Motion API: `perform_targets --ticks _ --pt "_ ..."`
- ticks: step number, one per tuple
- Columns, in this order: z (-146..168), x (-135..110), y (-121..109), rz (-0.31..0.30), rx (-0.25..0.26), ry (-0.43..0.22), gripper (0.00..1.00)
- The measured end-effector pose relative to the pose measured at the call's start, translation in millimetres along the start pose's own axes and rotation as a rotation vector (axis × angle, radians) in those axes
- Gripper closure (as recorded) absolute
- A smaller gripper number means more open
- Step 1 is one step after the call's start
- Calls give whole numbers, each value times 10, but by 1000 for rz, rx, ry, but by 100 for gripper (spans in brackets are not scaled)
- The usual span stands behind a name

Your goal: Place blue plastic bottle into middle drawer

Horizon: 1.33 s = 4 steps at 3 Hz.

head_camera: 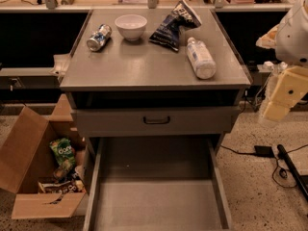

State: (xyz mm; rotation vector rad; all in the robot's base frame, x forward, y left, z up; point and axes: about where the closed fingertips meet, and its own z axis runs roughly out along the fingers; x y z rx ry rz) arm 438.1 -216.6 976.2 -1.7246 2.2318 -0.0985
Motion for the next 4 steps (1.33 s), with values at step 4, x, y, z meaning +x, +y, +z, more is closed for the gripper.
perform_targets --ticks 4 --pt "563 -223 -1351 478 38 -277 0"
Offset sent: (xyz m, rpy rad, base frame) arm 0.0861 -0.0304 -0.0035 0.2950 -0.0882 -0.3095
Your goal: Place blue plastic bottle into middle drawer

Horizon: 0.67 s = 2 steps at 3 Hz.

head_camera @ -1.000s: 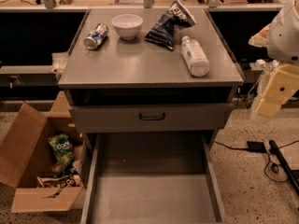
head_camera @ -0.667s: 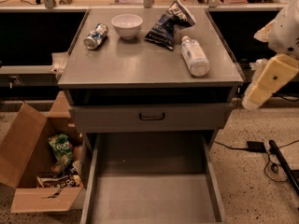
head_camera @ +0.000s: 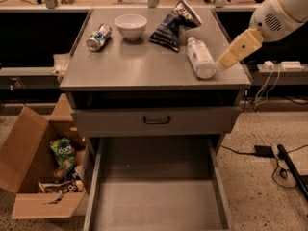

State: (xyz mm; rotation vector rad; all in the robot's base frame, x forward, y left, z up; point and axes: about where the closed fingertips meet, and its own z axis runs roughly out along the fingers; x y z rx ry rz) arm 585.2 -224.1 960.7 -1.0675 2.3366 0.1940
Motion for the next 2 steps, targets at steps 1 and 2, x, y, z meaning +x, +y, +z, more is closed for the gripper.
perform_targets --ticks 1,2 --pt "484 -348 -244 65 -35 5 0" --pt "485 -348 -244 65 -35 5 0"
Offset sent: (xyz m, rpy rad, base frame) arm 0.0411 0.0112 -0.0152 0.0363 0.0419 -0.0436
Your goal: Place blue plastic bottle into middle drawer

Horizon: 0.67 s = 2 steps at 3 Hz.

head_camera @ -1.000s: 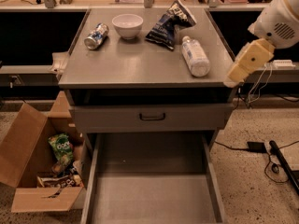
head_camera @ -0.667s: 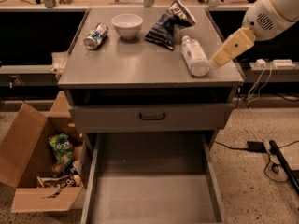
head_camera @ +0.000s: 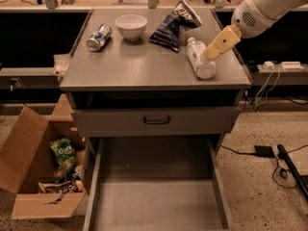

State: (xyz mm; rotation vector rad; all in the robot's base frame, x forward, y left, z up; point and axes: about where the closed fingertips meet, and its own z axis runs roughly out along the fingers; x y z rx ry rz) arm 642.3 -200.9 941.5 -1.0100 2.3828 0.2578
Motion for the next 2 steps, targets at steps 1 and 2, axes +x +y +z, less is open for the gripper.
perform_targets --ticks 1,2 --pt "242 -139 -65 104 38 -4 0" --pt "497 -295 -118 222 86 -20 0"
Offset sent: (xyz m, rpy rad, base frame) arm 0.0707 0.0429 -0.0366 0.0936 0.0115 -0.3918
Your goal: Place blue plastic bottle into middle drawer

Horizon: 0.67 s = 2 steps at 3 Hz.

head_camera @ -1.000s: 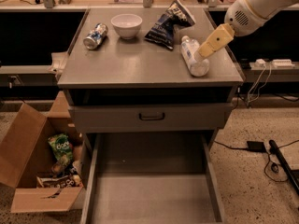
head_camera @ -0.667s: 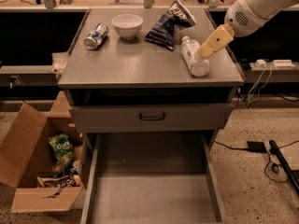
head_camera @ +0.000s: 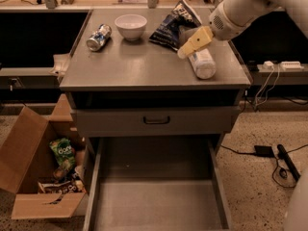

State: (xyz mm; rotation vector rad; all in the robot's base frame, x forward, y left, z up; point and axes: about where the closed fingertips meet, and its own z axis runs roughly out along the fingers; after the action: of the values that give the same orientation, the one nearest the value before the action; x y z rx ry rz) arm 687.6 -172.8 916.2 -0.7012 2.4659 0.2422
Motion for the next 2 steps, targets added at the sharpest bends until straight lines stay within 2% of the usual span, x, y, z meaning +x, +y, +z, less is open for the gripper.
perform_targets --ticks 1,2 --pt "387 -27 -62 134 46 5 0" --pt "620 -1 -104 183 58 20 0"
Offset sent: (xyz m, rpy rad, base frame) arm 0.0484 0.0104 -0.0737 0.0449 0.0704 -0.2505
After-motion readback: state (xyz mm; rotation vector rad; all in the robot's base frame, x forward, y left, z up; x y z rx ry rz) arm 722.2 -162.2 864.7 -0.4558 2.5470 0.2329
